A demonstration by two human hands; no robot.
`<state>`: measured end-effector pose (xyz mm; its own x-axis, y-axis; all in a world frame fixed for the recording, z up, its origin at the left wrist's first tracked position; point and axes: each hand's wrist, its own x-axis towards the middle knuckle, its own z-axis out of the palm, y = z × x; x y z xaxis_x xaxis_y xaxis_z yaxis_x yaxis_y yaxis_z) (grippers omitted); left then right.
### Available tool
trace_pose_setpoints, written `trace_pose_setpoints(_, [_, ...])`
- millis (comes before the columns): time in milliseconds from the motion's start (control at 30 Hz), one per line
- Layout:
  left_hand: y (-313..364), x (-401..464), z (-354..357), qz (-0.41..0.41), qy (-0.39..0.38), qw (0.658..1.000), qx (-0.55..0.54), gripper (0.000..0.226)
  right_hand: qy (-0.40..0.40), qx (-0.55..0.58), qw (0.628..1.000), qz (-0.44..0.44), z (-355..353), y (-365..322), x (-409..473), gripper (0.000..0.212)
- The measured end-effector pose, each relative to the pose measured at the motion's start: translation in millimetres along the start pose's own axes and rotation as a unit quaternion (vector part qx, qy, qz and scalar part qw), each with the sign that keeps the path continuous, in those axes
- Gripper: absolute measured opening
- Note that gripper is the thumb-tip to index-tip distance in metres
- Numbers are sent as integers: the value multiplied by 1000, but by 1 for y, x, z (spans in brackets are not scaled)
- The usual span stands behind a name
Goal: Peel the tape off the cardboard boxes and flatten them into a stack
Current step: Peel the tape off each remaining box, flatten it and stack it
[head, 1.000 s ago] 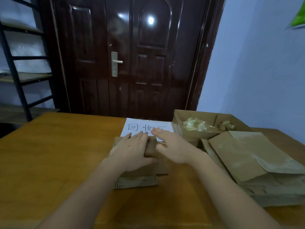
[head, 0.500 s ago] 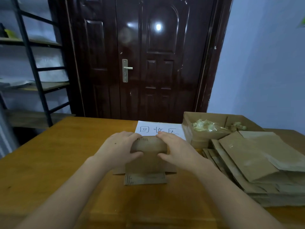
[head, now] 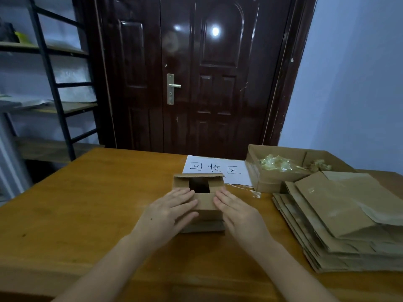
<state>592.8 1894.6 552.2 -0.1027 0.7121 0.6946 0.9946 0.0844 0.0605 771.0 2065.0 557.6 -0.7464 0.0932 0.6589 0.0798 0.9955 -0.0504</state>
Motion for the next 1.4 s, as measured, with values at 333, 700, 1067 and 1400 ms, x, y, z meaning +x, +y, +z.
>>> trace_pose_setpoints(333, [-32, 30, 6, -140, -132, 981, -30, 83, -19, 64, 997, 27, 2, 3, -1, 50])
trace_pose_setpoints(700, [-56, 48, 16, -217, -260, 934, -116, 138, -141, 33, 986, 81, -17, 14, 26, 55])
trace_pose_setpoints(1067, [-62, 49, 17, -167, -234, 956, -65, 122, -344, 91, 919, 167, 12, 38, 88, 133])
trace_pose_setpoints(1400, [-60, 70, 5, 23, -242, 963, 114, 98, -333, 87, 925, 161, 18, 38, 87, 138])
